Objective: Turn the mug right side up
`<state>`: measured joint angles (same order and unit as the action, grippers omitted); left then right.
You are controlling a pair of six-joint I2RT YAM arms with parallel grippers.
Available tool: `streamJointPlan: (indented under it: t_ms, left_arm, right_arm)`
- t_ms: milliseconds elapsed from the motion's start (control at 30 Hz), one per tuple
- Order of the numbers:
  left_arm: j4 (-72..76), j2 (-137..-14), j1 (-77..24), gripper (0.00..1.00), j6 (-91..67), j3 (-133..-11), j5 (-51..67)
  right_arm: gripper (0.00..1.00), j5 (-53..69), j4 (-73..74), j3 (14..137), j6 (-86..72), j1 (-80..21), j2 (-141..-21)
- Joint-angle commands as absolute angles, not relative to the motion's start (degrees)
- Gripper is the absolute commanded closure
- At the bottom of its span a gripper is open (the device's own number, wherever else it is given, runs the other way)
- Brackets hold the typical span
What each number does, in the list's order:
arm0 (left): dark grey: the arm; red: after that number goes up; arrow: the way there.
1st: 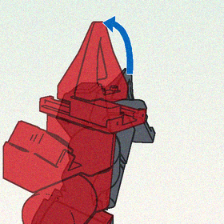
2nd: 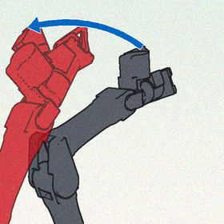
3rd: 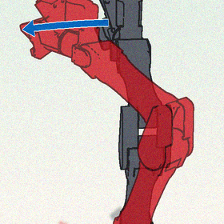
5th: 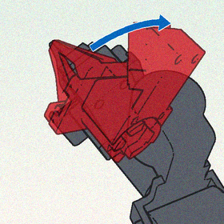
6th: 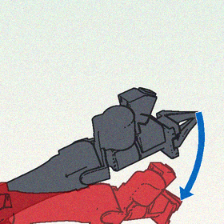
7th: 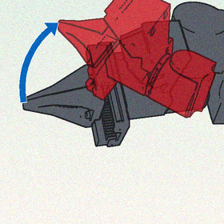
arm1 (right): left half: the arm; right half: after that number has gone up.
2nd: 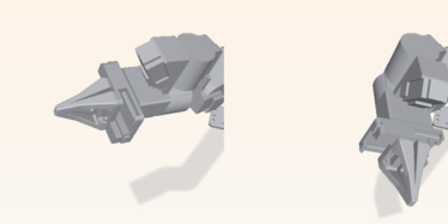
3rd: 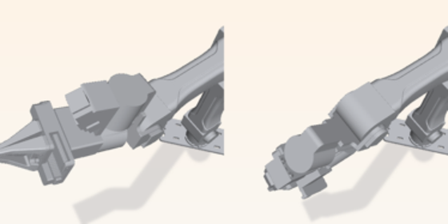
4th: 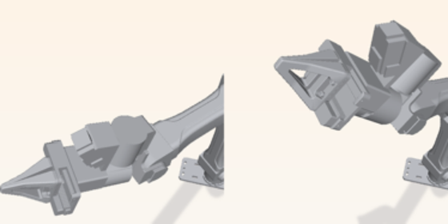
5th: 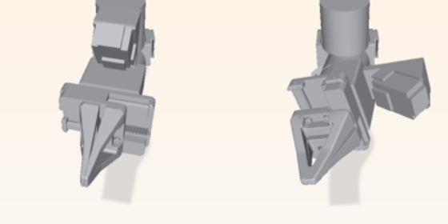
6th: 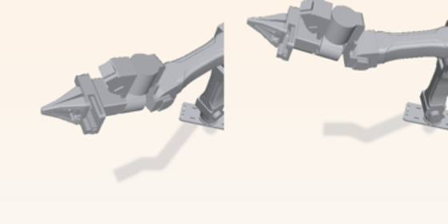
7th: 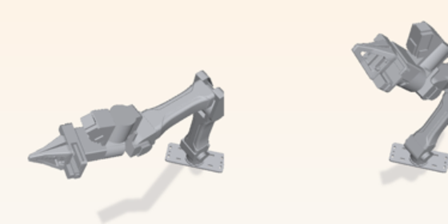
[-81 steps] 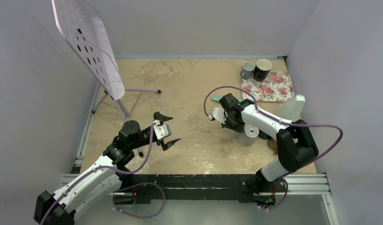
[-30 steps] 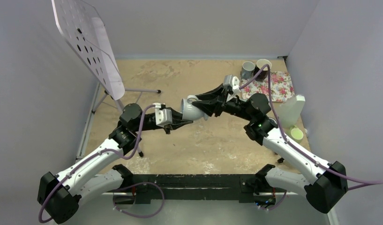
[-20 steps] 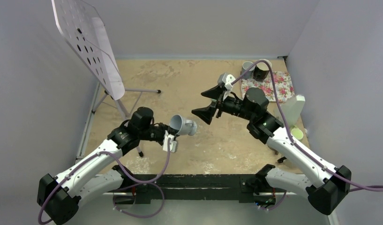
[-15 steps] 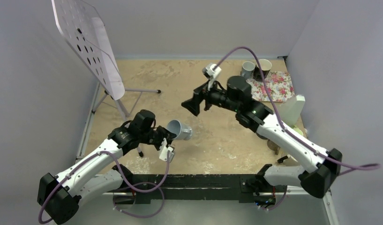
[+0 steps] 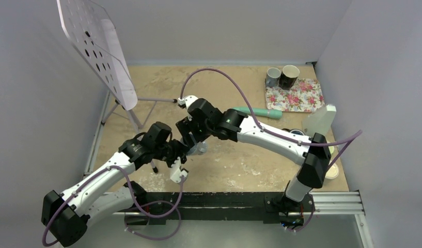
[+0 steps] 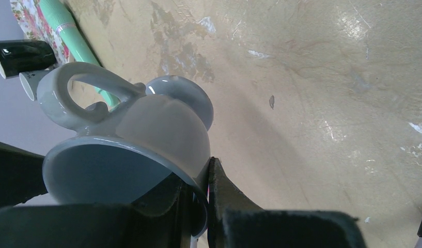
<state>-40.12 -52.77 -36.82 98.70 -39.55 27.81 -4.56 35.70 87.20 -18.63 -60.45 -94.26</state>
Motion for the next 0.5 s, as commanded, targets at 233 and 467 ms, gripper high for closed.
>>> streamJointPlan:
  t_ms: [233,467]
  left_arm:
    - [-37.0,-52.1,-36.8,1.00,100.9,-42.8,30.1]
    - [-30.7,-48.9,-36.8,0.92,95.2,-40.6,32.6]
  right_arm:
    - [0.54,-16.5,46.5,94.2,-22.3,-62.1,-103.0]
    - [1.00,-17.9,45.2,93.2,-22.5,-60.5,-103.1]
